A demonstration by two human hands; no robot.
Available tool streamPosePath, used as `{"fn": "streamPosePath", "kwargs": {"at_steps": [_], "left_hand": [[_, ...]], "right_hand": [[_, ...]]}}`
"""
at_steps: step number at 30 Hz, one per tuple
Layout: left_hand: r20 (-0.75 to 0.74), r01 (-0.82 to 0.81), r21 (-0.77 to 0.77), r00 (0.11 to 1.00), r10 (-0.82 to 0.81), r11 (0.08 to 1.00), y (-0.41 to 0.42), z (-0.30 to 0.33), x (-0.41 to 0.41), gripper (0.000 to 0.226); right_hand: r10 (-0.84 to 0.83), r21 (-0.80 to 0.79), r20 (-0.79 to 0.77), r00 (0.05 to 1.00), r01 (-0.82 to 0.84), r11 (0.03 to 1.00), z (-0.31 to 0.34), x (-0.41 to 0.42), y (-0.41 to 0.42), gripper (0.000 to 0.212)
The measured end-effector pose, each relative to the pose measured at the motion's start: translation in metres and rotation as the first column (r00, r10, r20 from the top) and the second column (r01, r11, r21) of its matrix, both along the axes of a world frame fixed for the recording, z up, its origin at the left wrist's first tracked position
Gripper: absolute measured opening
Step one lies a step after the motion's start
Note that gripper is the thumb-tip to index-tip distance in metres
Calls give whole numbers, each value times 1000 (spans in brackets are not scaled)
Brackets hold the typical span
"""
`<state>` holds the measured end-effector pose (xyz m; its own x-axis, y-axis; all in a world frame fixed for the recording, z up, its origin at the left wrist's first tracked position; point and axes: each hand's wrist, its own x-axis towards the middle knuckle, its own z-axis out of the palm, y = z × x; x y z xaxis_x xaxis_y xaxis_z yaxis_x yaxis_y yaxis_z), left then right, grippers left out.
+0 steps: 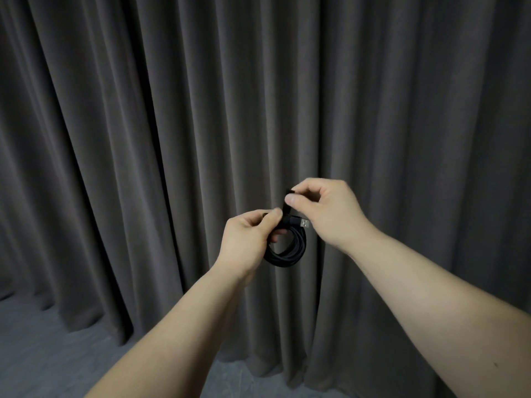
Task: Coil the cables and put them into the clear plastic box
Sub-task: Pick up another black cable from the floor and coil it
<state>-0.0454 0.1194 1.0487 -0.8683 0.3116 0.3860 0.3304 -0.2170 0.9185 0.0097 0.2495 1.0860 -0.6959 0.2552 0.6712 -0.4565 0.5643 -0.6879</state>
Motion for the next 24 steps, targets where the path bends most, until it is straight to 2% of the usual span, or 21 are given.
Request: {"fn": "streamPosePath", "kwargs": {"at_steps": [4, 7, 9, 11, 14, 17, 24], "left_hand": [[-11, -6, -52, 1000, 5, 999, 1, -4, 1, 20], [-21, -38, -47, 999, 37, 998, 2, 0, -2, 20], [-20, -63, -24, 998, 63, 998, 3, 4, -5, 17], [-6, -75, -4, 997, 75, 997, 3, 7, -7, 16], [20, -48, 17, 999, 48, 999, 1, 10, -9, 20], [68, -25, 46, 997, 21, 999, 1, 13, -7, 22], [106, 3, 43, 994, -8, 999, -1, 16, -10, 23]], "right_hand": [[-89, -53, 18, 996, 89, 995, 0, -5, 1, 10], [-65, -106, -11, 998, 63, 992, 0, -4, -5, 15], [-36, -78, -35, 999, 33, 996, -2, -1, -9, 22], [-17, 6, -50, 999, 18, 1000, -6, 0, -9, 21], [-18, 197, -140, 990, 46, 979, -13, 1, -5, 5], [-15, 399, -236, 972, 111, 910, -16, 1, -1, 11], [10, 637, -299, 954, 191, 747, -13, 0, 9, 23]]}}
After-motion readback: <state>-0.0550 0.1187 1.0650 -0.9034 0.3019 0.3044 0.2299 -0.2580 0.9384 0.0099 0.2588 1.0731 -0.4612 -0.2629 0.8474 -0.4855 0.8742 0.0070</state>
